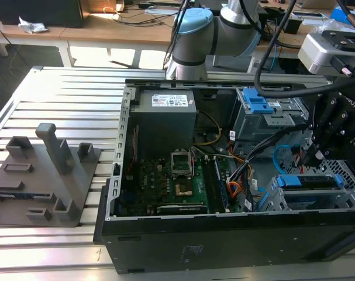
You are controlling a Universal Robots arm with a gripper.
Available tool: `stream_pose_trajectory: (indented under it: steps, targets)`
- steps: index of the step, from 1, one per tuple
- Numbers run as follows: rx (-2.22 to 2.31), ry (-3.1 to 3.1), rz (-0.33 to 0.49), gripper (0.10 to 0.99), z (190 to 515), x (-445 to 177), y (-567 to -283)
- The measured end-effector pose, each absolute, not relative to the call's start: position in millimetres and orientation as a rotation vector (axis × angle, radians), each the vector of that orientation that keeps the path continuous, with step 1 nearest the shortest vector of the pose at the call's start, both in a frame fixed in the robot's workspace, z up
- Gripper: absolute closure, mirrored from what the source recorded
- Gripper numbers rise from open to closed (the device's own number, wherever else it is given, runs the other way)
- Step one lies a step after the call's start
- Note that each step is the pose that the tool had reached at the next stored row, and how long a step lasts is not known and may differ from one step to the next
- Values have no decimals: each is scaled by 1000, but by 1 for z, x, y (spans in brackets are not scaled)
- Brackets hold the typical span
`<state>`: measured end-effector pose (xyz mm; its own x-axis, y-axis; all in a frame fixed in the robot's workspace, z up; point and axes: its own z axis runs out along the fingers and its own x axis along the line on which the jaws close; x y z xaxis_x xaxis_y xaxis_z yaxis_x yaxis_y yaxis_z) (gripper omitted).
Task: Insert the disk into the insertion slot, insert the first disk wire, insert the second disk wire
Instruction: 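Insert the first disk wire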
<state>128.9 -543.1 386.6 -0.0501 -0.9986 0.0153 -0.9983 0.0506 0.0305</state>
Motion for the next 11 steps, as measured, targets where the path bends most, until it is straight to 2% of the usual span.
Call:
stream_pose_trajectory:
  steps: [3,8,11]
  targets:
    - [2142,-2253,-18,980,387,144,-539]
    - [2142,-2251,-16,980,385,157,-511]
    - [2141,-2250,-18,980,379,161,-507]
